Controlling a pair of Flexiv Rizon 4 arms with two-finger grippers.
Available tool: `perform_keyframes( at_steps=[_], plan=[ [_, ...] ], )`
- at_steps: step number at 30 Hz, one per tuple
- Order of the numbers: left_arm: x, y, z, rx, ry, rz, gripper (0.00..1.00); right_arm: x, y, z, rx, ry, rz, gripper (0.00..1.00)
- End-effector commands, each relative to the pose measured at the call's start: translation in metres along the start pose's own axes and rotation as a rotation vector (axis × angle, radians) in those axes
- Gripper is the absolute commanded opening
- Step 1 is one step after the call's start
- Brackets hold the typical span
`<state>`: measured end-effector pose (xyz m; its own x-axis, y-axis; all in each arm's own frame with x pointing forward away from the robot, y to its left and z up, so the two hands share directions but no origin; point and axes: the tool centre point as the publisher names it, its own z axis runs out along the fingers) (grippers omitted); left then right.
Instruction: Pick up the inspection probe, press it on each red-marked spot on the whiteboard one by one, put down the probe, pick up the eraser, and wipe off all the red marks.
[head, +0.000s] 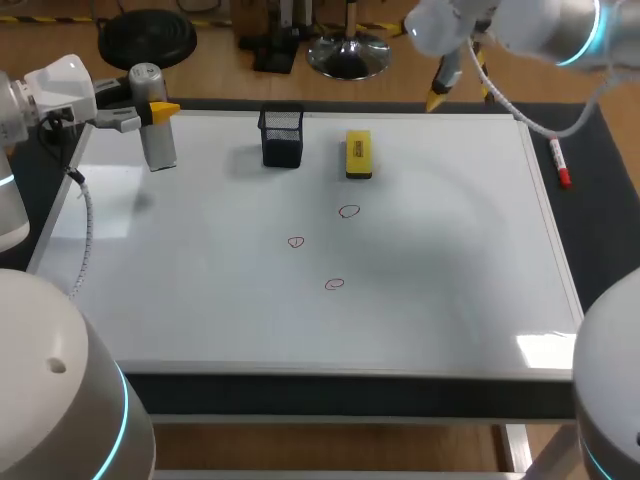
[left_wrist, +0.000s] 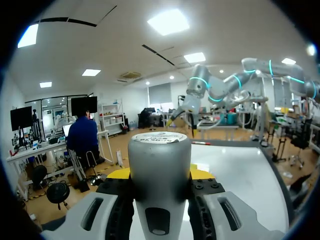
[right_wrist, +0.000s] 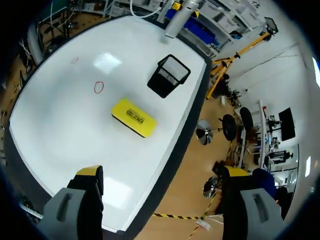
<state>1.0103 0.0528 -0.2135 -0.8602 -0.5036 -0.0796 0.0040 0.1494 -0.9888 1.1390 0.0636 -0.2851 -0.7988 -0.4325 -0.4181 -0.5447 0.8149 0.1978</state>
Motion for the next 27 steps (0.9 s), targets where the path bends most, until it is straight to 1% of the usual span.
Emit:
perform_keyframes(
  at_steps=[1, 17, 20, 24, 27],
  plan=[
    [0.001, 0.0, 0.0, 0.004, -0.004, 0.002, 0.0, -0.003, 0.003, -0.003, 0.136, 0.394, -0.141, 1.0],
    [0.001, 0.0, 0.0, 0.004, -0.004, 0.002, 0.0, -0.003, 0.003, -0.003, 0.136, 0.394, -0.141, 1.0],
    [0.001, 0.0, 0.0, 0.004, -0.004, 0.002, 0.0, 0.001, 0.015, 0.018, 0.079, 0.427, -0.248, 1.0],
    [0.001, 0.0, 0.0, 0.004, -0.004, 0.002, 0.0, 0.009, 0.024, 0.037, 0.002, 0.443, -0.371, 1.0],
    [0.001, 0.0, 0.0, 0.004, -0.004, 0.002, 0.0, 0.016, 0.032, 0.046, -0.029, 0.476, -0.494, 1.0]
  ],
)
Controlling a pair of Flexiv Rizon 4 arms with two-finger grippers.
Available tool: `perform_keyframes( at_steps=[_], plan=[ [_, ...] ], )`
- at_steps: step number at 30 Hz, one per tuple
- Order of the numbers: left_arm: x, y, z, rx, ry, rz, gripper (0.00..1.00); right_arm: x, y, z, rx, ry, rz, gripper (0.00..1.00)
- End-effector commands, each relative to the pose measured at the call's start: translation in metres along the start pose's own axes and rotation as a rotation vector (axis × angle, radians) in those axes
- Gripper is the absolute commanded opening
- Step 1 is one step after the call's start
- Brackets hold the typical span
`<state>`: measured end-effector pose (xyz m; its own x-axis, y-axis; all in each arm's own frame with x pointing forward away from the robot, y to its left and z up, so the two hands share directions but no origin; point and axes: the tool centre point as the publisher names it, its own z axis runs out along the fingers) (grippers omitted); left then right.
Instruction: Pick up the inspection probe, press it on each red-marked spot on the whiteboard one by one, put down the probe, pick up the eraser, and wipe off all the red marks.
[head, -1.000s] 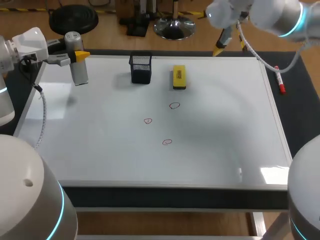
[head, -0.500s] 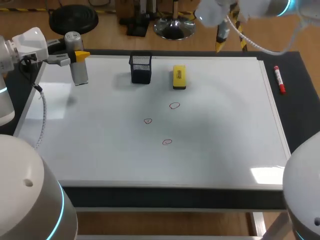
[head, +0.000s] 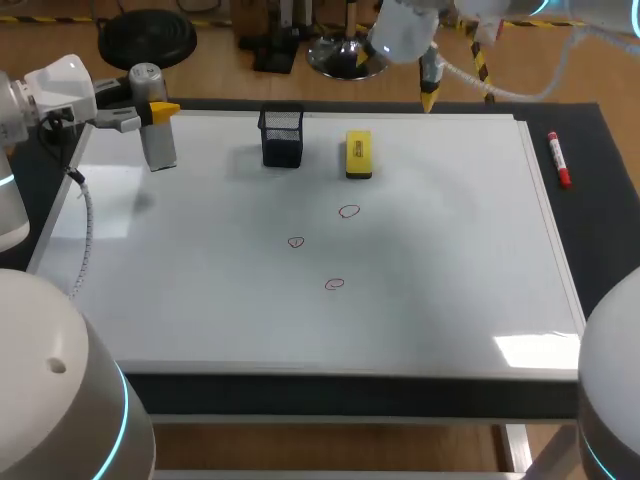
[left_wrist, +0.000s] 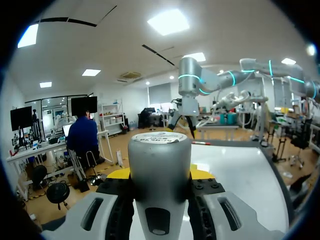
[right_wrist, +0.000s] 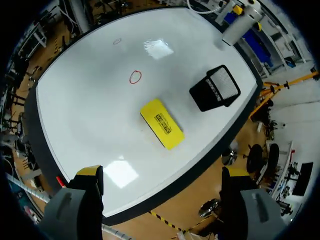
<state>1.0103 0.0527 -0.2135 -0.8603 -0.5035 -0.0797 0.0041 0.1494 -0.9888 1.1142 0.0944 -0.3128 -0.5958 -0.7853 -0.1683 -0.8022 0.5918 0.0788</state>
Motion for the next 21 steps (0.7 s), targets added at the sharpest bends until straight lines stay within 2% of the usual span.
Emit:
perform_keyframes(
  at_steps=[1, 5, 7, 10, 14, 21],
  plan=[
    [0.001, 0.0, 0.0, 0.004, -0.004, 0.002, 0.0, -0.006, 0.001, 0.019, -0.047, 0.158, -0.188, 1.0],
    [0.001, 0.0, 0.0, 0.004, -0.004, 0.002, 0.0, -0.003, 0.011, 0.035, -0.028, 0.193, -0.314, 1.0],
    [0.001, 0.0, 0.0, 0.004, -0.004, 0.002, 0.0, -0.001, 0.017, 0.042, -0.043, 0.178, -0.366, 1.0],
    [0.001, 0.0, 0.0, 0.004, -0.004, 0.002, 0.0, 0.0, 0.022, 0.055, -0.029, 0.204, -0.413, 1.0],
    [0.001, 0.0, 0.0, 0.004, -0.004, 0.002, 0.0, 0.002, 0.028, 0.067, -0.038, 0.175, -0.457, 1.0],
    [0.001, 0.0, 0.0, 0.004, -0.004, 0.002, 0.0, 0.005, 0.036, 0.08, -0.005, 0.121, -0.492, 1.0]
  ],
)
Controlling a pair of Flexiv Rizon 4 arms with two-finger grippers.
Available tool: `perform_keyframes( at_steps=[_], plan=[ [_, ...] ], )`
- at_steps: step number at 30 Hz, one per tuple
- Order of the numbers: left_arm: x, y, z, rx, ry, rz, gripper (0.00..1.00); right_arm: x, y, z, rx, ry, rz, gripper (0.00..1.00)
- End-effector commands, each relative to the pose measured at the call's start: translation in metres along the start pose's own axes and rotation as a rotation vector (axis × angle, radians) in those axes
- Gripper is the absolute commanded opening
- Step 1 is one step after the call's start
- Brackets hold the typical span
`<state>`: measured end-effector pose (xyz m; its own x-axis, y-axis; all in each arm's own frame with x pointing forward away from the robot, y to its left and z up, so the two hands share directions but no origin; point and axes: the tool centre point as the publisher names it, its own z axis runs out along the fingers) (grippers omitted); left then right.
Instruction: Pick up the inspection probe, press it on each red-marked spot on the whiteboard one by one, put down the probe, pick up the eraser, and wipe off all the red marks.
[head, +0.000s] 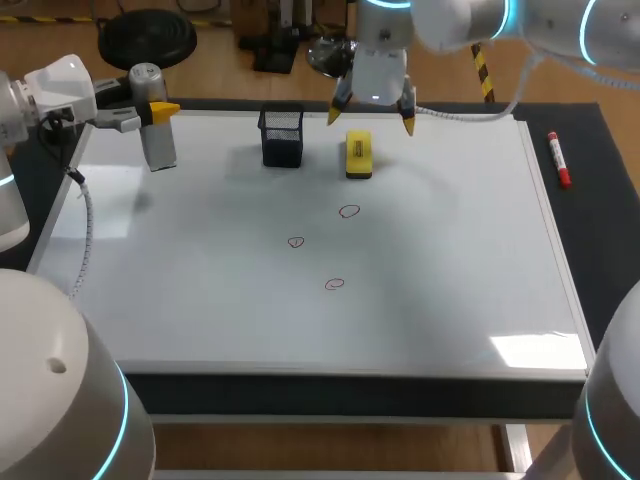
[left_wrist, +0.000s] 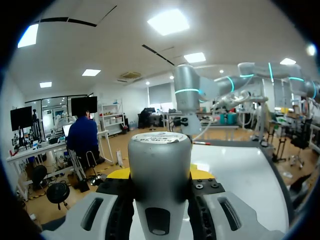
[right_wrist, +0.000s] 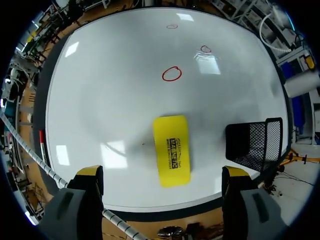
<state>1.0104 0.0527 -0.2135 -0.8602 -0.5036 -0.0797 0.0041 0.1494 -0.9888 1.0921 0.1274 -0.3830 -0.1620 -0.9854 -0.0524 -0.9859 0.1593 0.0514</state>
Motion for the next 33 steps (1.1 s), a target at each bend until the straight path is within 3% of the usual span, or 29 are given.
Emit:
perform_keyframes(
  at_steps=[1, 28, 29, 30, 31, 32, 33],
  plan=[
    [0.001, 0.0, 0.0, 0.004, -0.004, 0.002, 0.0, 0.001, 0.008, 0.008, 0.035, -0.019, -0.021, 1.0],
    [0.001, 0.0, 0.0, 0.004, -0.004, 0.002, 0.0, -0.011, 0.009, 0.042, 0.012, 0.027, -0.082, 1.0],
    [0.001, 0.0, 0.0, 0.004, -0.004, 0.002, 0.0, -0.011, 0.009, 0.042, 0.012, 0.027, -0.082, 0.98],
    [0.001, 0.0, 0.0, 0.004, -0.004, 0.002, 0.0, -0.011, 0.009, 0.043, 0.011, 0.029, -0.078, 0.87],
    [0.001, 0.0, 0.0, 0.004, -0.004, 0.002, 0.0, -0.011, 0.009, 0.044, 0.012, 0.032, -0.069, 0.73],
    [0.001, 0.0, 0.0, 0.004, -0.004, 0.002, 0.0, -0.011, 0.008, 0.044, 0.011, 0.031, -0.068, 0.49],
    [0.001, 0.0, 0.0, 0.004, -0.004, 0.002, 0.0, -0.011, 0.008, 0.044, 0.011, 0.031, -0.067, 0.42]
  ],
)
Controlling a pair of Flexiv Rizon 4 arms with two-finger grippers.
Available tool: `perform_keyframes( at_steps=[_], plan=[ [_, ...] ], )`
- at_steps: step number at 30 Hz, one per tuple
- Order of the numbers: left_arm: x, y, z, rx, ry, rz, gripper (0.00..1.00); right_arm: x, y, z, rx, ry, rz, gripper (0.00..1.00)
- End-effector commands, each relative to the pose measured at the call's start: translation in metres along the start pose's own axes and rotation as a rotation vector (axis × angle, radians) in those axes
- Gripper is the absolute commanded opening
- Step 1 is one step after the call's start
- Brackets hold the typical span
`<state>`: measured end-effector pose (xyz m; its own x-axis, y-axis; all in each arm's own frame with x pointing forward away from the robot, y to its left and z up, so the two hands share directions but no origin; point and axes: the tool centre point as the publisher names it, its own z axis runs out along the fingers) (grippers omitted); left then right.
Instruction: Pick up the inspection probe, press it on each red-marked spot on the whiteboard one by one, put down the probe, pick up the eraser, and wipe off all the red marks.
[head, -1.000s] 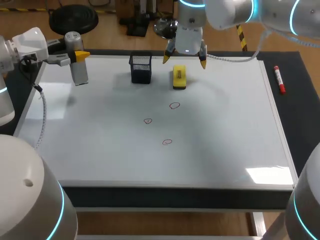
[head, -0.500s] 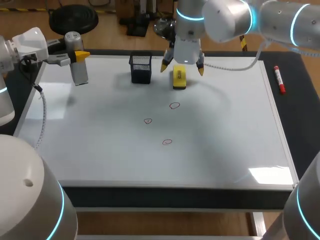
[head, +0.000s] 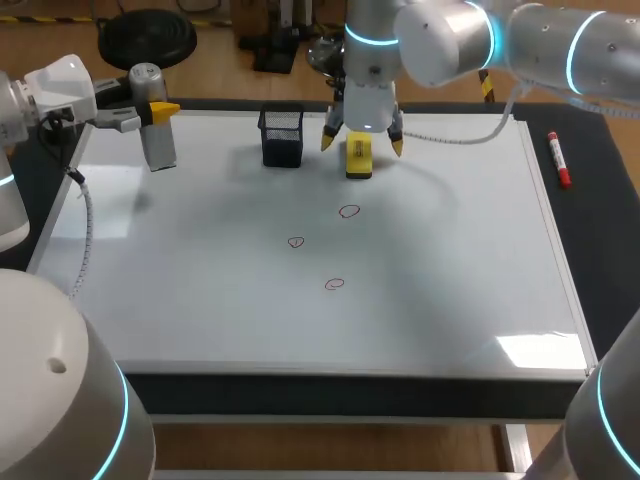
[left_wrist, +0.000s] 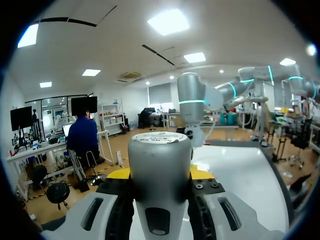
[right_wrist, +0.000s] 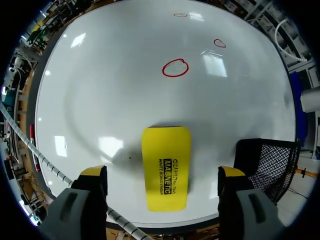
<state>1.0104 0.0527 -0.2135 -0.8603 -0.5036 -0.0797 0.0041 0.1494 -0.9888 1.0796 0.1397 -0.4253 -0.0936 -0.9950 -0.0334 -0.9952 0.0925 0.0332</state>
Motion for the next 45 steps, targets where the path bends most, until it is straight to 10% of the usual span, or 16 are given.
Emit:
perform_keyframes(
  at_steps=[1, 3, 19, 45],
  plan=[
    [0.001, 0.0, 0.0, 0.003, -0.004, 0.002, 0.0, -0.003, -0.004, 0.001, -0.005, 0.01, 0.001, 0.28],
    [0.001, 0.0, 0.0, 0.003, -0.004, 0.002, 0.0, -0.002, -0.003, 0.001, -0.005, 0.01, 0.005, 0.0],
    [0.001, 0.0, 0.0, 0.003, -0.004, 0.002, 0.0, 0.032, -0.004, -0.034, 0.067, 0.022, 0.158, 0.0],
    [0.001, 0.0, 0.0, 0.003, -0.004, 0.002, 0.0, 0.195, 0.028, -0.054, 0.077, 0.017, 0.562, 0.0]
  ],
)
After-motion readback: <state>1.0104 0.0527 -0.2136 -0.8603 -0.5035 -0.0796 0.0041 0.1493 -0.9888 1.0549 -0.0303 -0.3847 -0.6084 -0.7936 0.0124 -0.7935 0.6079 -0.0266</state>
